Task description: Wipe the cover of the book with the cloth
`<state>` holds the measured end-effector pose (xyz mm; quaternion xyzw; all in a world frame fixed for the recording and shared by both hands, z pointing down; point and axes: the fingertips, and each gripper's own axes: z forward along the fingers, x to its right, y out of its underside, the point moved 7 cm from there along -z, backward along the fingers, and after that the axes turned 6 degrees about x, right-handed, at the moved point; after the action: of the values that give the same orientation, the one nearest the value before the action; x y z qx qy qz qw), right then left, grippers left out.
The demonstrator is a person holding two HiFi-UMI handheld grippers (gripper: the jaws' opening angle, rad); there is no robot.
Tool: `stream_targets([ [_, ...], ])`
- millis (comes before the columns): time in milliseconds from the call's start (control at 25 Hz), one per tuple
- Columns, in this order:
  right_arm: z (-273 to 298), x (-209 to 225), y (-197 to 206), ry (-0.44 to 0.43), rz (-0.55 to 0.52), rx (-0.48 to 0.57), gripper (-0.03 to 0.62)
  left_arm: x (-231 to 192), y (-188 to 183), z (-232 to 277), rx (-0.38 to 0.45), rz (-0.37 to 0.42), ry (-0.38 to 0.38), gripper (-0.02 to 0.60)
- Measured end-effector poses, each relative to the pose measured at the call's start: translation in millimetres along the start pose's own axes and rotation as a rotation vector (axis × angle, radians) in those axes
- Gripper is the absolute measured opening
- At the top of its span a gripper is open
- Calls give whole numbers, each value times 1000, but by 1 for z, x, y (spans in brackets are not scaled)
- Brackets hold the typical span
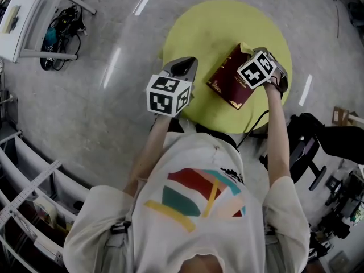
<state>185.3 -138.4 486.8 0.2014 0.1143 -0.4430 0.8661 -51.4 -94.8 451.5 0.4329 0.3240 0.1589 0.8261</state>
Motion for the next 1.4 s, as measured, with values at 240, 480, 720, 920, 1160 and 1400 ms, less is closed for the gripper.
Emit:
stream_targets([
  [240, 30, 5, -7, 0, -12, -45, 30, -15, 6, -10, -11, -13, -43, 20],
  [480, 34, 2, -7, 12, -12, -57, 30, -25, 13, -15, -24, -40, -73, 21],
  [720, 23, -19, -5, -59, -7, -34, 30, -21, 7, -11, -17, -24, -58, 21],
  [920, 5, -65, -8, -118, -50, -1, 29, -17, 4, -8, -23, -6, -41, 21],
  [1160, -8, -105, -11, -174, -65, 17, 31, -13, 2, -2, -29, -15, -8, 21],
  [1400, -22, -135, -15, -229, -84, 41, 29, -5, -15, -4, 8, 6, 19, 20],
])
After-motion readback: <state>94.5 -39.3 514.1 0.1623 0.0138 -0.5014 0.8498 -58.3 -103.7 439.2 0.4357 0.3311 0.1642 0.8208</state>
